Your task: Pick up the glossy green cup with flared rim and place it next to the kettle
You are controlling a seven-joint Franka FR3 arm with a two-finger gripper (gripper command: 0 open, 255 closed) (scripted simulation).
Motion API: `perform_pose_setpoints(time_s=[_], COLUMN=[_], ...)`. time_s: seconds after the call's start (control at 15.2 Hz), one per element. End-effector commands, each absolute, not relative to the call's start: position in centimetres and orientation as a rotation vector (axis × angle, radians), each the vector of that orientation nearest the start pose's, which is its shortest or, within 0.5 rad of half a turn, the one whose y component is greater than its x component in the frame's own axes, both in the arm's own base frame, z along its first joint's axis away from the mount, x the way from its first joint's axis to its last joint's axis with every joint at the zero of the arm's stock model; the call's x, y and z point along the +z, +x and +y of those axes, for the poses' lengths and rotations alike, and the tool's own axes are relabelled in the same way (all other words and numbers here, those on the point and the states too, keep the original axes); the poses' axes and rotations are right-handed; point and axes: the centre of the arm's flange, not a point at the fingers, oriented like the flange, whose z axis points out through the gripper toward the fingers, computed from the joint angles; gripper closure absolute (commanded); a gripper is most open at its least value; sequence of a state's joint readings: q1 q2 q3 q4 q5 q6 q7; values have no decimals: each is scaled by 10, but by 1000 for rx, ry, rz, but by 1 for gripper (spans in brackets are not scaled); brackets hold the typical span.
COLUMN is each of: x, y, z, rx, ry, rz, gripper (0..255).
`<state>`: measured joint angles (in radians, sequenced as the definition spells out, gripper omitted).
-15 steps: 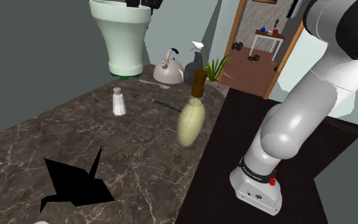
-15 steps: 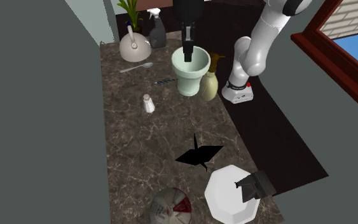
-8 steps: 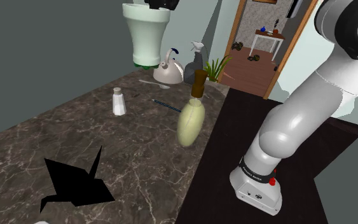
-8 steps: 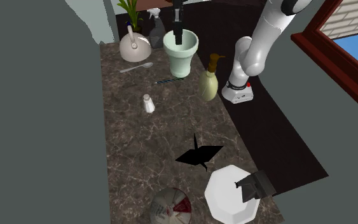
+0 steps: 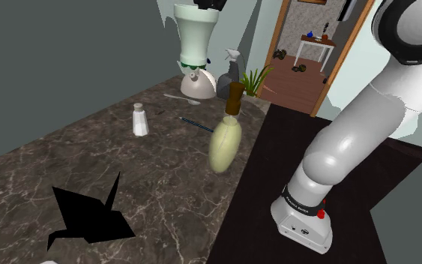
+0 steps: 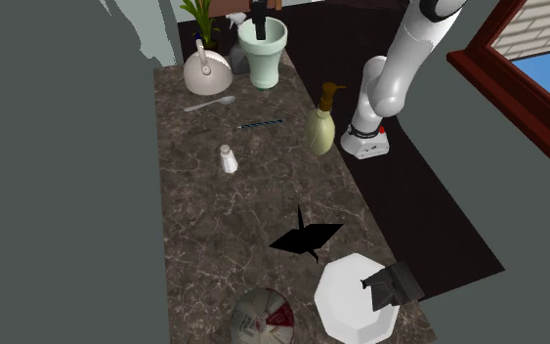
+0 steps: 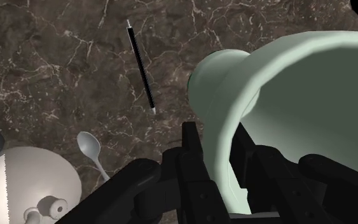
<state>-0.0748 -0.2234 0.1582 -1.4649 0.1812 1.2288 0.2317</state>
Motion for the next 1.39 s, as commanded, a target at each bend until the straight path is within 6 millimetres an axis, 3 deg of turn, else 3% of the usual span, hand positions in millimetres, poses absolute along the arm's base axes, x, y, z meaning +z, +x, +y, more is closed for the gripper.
perform_pose_setpoints(time_s=[0.0,1.12,1.32], x=[753,754,743], y=[434,487,488], z=[48,-170,-177], rx=[56,56,56], ry=[-3006,-3006,-3006], rz=[137,137,137], gripper=[255,255,255])
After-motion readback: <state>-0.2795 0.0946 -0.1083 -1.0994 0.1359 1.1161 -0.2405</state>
